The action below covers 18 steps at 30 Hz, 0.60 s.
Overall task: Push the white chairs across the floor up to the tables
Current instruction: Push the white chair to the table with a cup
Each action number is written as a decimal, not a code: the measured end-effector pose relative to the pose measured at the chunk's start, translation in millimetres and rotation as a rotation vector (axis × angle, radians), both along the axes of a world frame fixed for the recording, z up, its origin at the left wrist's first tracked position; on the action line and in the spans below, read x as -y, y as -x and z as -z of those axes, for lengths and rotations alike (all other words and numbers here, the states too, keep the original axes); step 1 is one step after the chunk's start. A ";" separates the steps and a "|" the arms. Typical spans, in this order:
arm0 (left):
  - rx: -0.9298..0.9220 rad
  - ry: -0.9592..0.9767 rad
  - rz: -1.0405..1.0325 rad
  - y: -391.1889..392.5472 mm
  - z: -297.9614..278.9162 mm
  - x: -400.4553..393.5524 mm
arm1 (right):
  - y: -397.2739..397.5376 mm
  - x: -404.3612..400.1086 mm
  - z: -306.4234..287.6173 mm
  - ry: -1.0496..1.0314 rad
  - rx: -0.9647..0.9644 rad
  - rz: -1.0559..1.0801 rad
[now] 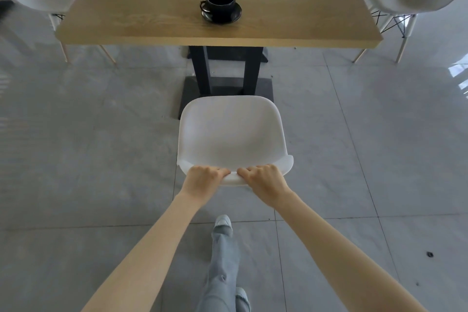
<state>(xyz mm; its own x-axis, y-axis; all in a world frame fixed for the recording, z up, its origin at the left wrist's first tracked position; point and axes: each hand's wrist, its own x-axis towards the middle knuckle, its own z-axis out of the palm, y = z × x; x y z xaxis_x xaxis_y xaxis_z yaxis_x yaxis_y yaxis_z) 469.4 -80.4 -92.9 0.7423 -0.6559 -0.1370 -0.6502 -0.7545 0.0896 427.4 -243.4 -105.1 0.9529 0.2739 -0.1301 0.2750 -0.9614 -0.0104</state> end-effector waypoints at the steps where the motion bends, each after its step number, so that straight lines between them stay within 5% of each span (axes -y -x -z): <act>1: -0.006 -0.002 -0.003 -5.6 -0.3 1.1 | -5.8 0.9 -1.2 -0.001 0.005 0.003; 18: 0.021 -0.030 0.005 -102.8 -6.9 14.8 | -101.7 11.0 -9.8 -0.002 -0.053 0.057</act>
